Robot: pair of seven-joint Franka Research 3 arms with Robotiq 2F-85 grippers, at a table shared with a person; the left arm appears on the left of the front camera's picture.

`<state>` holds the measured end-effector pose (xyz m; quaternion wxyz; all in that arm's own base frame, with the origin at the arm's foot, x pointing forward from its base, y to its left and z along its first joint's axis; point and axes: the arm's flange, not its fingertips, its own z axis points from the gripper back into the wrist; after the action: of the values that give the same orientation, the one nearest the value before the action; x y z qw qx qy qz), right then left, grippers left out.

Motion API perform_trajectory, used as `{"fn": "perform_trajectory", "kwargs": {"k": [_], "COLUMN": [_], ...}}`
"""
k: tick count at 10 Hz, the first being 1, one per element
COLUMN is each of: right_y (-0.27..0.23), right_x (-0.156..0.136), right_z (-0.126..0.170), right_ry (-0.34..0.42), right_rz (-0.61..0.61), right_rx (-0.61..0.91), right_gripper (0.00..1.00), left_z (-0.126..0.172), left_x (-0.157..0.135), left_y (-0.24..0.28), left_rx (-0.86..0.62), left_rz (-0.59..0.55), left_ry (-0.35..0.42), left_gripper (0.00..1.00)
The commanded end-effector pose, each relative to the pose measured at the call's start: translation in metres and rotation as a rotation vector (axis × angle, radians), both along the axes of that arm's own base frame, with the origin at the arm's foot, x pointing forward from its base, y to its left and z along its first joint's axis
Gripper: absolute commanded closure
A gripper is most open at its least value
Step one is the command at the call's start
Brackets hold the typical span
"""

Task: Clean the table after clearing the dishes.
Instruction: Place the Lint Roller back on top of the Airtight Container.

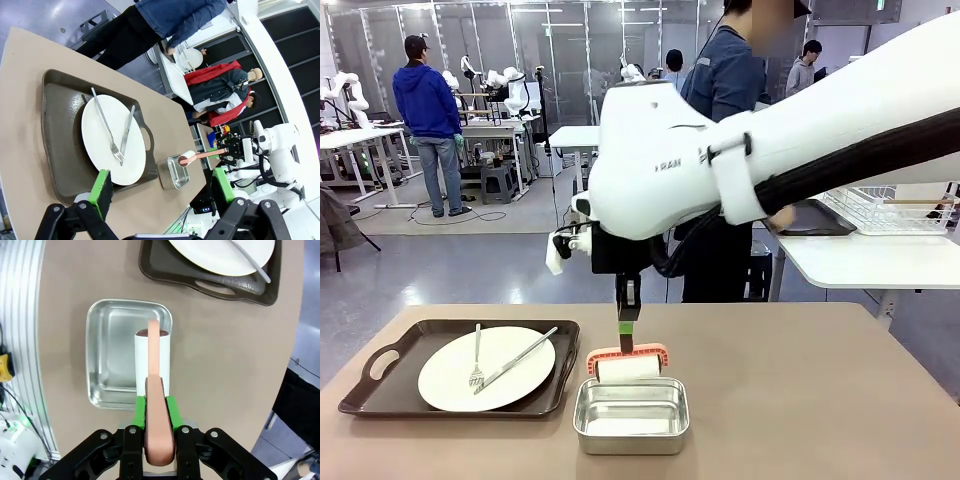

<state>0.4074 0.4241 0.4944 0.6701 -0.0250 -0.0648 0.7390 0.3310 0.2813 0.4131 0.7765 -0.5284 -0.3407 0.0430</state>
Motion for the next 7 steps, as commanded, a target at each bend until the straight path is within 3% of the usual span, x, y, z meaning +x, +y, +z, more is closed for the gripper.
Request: {"fn": "perform_trajectory", "kwargs": {"k": [1,7], "right_y": [0.012,0.009], "right_x": [0.011,0.026], "right_z": [-0.007,-0.047], "right_ry": [0.012,0.152], "right_rz": [0.017,-0.089], "right_rx": [-0.012,-0.01], "right_gripper": [0.79,0.79], "left_z": [0.0,0.0], "left_x": [-0.004,-0.004], "left_y": [0.001,0.001], "left_rx": [-0.001,-0.001], "left_rz": [-0.008,-0.008], "left_ry": [-0.004,-0.004], "left_gripper": [0.0,0.0]}}
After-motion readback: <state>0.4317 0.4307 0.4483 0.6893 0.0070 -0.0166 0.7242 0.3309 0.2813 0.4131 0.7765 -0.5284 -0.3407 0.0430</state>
